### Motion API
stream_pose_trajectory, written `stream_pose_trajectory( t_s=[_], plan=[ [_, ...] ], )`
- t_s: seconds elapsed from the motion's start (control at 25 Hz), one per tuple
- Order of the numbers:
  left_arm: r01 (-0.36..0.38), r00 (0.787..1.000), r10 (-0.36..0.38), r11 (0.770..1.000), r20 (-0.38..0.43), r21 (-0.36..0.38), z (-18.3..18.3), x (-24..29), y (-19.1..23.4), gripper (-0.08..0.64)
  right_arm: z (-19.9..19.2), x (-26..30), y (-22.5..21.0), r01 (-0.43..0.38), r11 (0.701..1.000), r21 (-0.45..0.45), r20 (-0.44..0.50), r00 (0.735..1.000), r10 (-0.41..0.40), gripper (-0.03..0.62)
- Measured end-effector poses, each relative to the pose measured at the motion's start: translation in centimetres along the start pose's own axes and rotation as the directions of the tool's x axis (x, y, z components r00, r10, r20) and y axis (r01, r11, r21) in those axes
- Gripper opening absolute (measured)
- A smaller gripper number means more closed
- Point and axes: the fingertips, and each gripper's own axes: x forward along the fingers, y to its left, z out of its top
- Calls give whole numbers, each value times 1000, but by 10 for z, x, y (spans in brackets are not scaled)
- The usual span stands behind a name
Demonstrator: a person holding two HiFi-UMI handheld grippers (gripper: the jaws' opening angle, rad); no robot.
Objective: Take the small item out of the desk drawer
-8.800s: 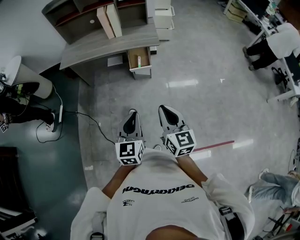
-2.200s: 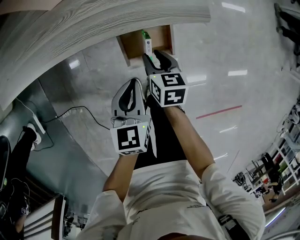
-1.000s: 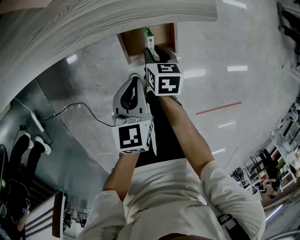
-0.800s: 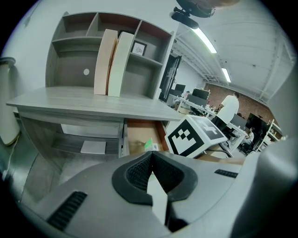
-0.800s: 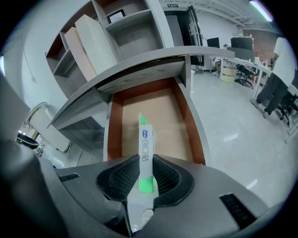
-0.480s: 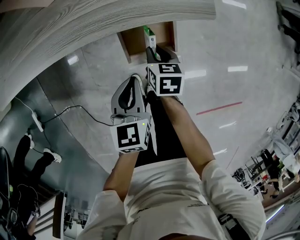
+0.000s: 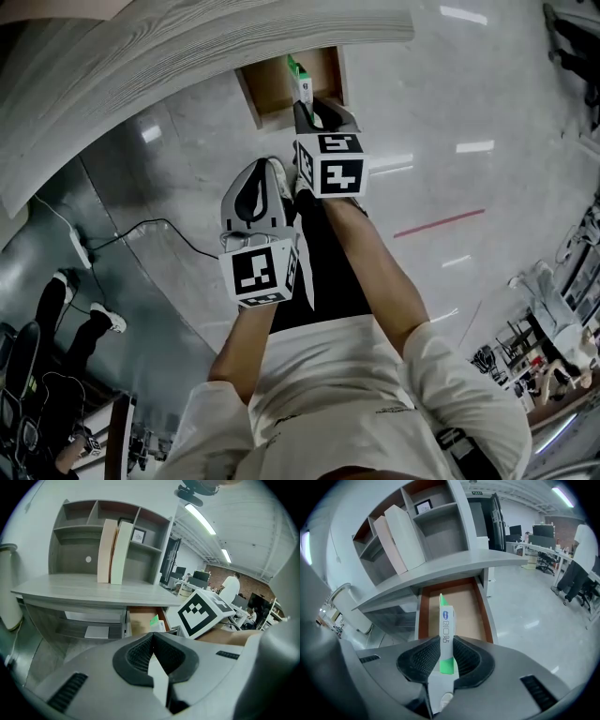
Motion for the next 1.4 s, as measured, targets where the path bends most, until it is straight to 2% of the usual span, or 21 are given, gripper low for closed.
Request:
stream_pose_trajectory(
  t_s=[0.28, 0.56, 1.4],
  plan=[
    [-1, 1000, 1, 1000, 19, 18, 15, -18, -4, 15, 11, -29, 10, -8, 1000, -15, 25, 1000, 8, 110],
    [-37, 998, 36, 999, 48, 18, 43, -40, -5, 15, 29, -66, 21, -26, 998, -52, 62, 998, 29, 110],
    [-43, 992, 35, 997, 121, 65, 124, -106, -33, 15, 75, -182, 52, -69, 993, -93, 156, 984, 83, 110]
  ],
)
